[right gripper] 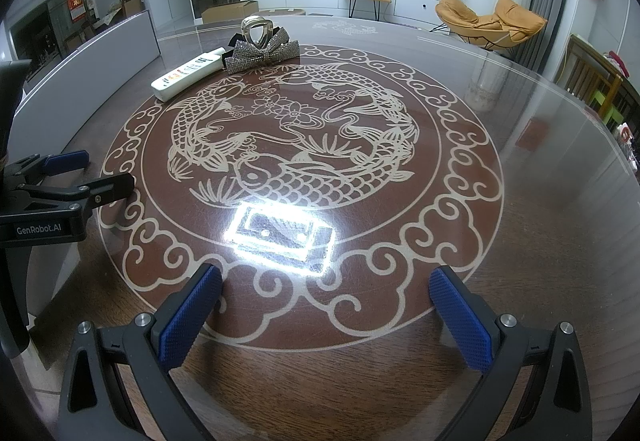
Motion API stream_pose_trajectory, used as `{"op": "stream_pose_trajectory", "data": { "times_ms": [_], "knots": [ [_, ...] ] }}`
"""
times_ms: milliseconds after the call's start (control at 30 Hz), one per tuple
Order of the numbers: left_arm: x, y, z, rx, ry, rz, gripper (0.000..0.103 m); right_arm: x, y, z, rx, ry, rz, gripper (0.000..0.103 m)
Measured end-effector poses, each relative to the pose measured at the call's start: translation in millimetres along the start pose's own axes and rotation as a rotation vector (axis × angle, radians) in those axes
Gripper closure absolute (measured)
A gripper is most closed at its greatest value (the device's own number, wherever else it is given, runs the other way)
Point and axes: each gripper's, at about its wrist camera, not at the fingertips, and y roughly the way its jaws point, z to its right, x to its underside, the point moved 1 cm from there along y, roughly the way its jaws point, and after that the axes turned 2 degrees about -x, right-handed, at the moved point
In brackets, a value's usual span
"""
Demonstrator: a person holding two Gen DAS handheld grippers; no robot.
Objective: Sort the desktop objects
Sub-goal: 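Move the left gripper down over the white sunscreen bottle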
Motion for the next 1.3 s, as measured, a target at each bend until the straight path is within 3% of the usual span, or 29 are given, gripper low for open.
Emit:
{"op": "stream_pose_trajectory", "data": {
  "times_ms": [300,367,467,600,767,967,1167,1300],
  "knots": [
    [0,0,0,0.000,0.000,0.000,0.000,0,0,0,0.000,0.000,0.000,0.000],
    [-4,2,1,0.033,0.006,0.001,0.000,0,0,0,0.000,0.000,0.000,0.000],
    [-31,18,15,0.128,0.188,-0.092,0.000,0,0,0,0.000,0.000,0.000,0.000],
    [-60,40,11,0.127,0.198,-0.099,0.000,0,0,0,0.000,0.000,0.000,0.000],
    [-84,62,12,0.176,0.261,-0.050,0.000,0,1,0,0.000,0.000,0.000,0.000],
    [-110,90,-1,0.085,0.122,-0.044,0.000,-1,1,-1,0.000,0.000,0.000,0.000],
    [-116,97,-8,0.118,0.179,-0.070,0.000,-1,1,0,0.000,0.000,0.000,0.000],
    [-103,87,-33,0.070,0.110,-0.043,0.000,-1,1,0,0.000,0.000,0.000,0.000]
  ]
}}
